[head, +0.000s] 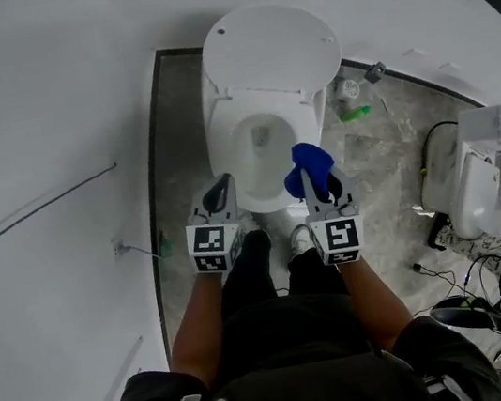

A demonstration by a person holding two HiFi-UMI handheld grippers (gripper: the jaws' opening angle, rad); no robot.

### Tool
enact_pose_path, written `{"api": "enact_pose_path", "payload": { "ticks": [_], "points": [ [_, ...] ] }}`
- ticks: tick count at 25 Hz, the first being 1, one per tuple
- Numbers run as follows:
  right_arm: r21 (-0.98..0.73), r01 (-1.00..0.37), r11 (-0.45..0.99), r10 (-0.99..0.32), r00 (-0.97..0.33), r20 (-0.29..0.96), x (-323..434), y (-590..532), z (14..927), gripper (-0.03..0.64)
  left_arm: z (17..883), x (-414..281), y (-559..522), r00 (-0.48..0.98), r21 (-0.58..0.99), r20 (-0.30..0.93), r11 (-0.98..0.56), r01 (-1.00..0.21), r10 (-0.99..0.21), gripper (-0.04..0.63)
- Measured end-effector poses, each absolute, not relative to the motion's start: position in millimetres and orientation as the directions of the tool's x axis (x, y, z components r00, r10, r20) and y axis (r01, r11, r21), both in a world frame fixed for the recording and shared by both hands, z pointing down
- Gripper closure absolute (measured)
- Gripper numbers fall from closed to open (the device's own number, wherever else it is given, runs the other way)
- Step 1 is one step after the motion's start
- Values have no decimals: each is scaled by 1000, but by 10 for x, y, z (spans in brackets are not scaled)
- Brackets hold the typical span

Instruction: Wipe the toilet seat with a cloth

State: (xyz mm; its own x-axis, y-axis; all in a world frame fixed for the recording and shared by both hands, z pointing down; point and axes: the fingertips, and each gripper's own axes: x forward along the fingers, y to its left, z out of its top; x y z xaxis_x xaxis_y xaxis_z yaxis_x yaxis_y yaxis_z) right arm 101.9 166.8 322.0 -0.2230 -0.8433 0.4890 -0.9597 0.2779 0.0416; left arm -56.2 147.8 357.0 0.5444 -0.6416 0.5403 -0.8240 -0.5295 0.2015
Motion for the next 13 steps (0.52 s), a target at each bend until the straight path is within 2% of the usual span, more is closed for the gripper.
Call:
{"api": "enact_pose_path", "payload": {
  "ticks": [5, 10, 13],
  "points": [
    [19, -966, 260, -877, -228, 424, 1204, 1810, 2789, 538, 3086, -267, 1627, 544, 143, 512, -558, -817, -665, 584],
    [44, -950, 310, -890, -274, 364, 1274, 2051, 2483, 538, 2628, -53, 1875, 586, 339, 393, -480, -809, -709, 584],
    [74, -936, 343, -891, -300, 339, 1282, 2228, 2332, 538, 2427, 11, 2061, 567, 358, 350, -453, -816, -746, 584]
  ]
}}
